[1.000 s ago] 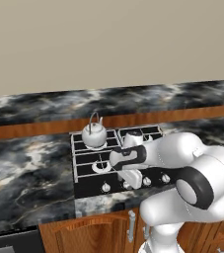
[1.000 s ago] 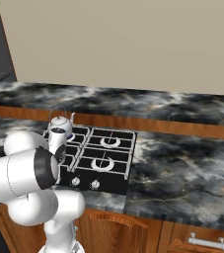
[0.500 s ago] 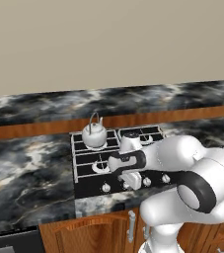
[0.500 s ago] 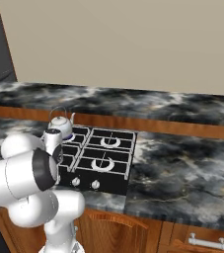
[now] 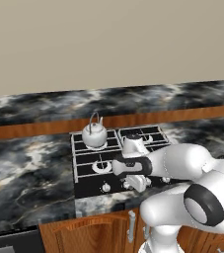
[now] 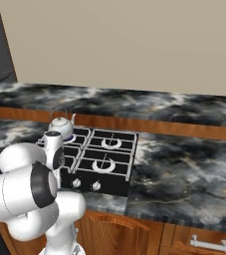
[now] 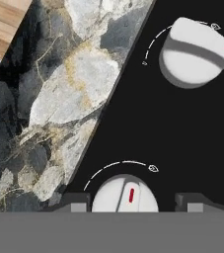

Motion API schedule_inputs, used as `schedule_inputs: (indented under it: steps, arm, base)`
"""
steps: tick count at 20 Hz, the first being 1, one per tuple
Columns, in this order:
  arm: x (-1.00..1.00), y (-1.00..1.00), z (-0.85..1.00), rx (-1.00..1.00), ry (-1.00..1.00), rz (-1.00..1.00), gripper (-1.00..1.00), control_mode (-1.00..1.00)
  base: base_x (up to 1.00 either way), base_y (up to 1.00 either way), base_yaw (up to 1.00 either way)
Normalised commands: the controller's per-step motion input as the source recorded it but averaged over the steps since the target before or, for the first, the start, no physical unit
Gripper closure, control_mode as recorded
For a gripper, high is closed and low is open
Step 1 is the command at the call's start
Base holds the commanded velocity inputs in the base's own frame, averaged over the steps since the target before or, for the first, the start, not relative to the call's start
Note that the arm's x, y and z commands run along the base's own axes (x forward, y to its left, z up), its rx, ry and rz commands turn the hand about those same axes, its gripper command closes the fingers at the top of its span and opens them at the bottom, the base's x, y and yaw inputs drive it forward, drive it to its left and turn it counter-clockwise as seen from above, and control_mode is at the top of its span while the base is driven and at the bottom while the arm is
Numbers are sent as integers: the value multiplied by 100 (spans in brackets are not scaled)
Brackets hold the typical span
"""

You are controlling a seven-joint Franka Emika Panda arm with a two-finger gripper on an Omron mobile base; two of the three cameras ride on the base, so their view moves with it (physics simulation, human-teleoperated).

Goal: Turn off the rear left burner of the stove.

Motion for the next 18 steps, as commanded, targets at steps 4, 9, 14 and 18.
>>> schedule_inputs:
  steps: [4, 9, 14, 18]
  arm:
    - [-2, -33, -1, 1, 4, -10, 100, -100]
    - [6, -7, 0, 7, 5, -5, 100, -100]
    - [1, -1, -8, 10, 3, -5, 100, -100]
    - [4, 0, -11, 2, 1, -2, 100, -100]
  base:
    - [0, 0, 0]
    - [0, 0, 0]
    - [0, 0, 0]
    - [0, 0, 0]
